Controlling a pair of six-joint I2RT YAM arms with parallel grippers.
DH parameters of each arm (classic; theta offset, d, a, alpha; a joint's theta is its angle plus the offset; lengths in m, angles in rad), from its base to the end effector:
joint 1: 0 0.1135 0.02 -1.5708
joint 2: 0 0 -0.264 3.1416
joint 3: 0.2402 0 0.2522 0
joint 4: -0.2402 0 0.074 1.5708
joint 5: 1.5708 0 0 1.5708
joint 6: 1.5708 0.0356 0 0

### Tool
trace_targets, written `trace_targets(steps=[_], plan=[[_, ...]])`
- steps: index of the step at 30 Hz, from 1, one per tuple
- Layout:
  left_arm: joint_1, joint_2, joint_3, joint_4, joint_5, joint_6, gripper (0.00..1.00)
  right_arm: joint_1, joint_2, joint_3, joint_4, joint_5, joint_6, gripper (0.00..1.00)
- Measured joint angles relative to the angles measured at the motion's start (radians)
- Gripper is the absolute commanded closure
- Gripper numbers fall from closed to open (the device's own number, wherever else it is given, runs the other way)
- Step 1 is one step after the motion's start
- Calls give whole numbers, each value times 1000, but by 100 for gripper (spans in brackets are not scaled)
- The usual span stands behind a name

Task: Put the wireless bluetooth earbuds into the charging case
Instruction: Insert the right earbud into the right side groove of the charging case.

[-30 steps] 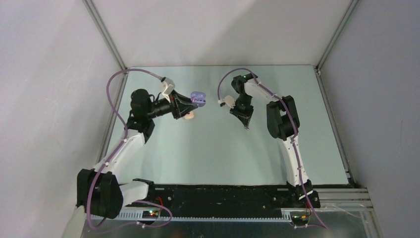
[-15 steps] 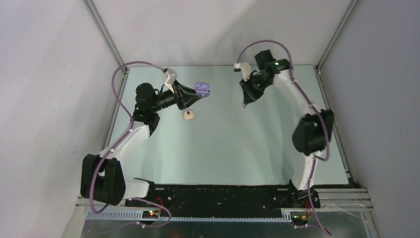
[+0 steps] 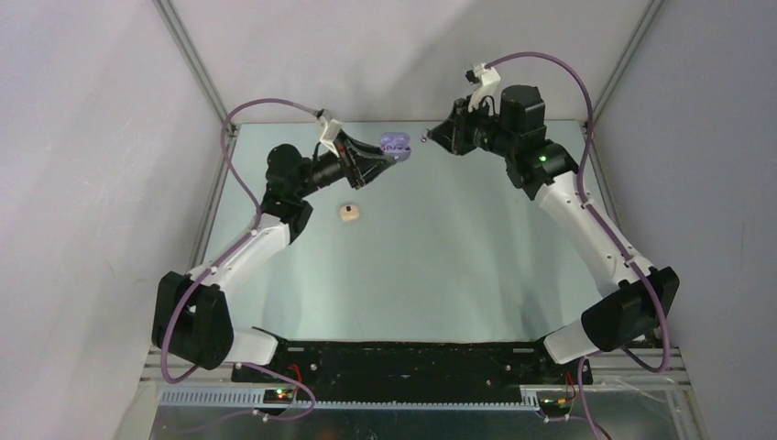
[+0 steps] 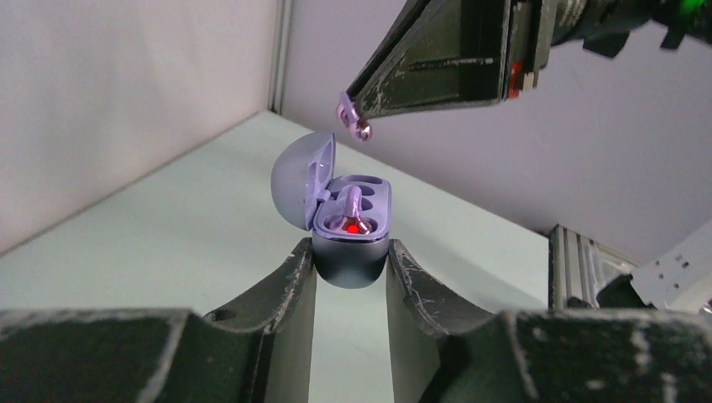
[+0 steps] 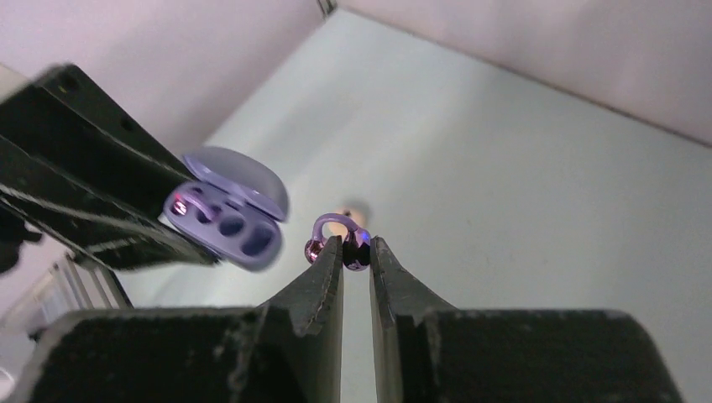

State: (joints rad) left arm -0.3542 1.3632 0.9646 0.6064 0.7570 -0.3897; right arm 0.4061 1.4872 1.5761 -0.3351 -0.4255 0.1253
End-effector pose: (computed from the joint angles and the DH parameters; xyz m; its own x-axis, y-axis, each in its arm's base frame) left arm 0.2845 -0.1313 0.3527 -0.1562 -0.2367 -0.9590 0.8897 0.3879 -0.2407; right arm 0.3064 0.1477 0.4321 -0.3131 -0.0107 -0.9497 -0.6939 0.6853 0.2210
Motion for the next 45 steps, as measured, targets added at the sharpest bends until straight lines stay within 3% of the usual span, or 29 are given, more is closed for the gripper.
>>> trace_targets(steps=[12, 45], plan=[[-29, -3, 56, 43, -116, -29, 100, 169, -56, -9, 212, 217, 118, 100], [-30, -49, 56, 50, -153, -28, 100, 260, -19, 6, 247, 359, 117, 100]])
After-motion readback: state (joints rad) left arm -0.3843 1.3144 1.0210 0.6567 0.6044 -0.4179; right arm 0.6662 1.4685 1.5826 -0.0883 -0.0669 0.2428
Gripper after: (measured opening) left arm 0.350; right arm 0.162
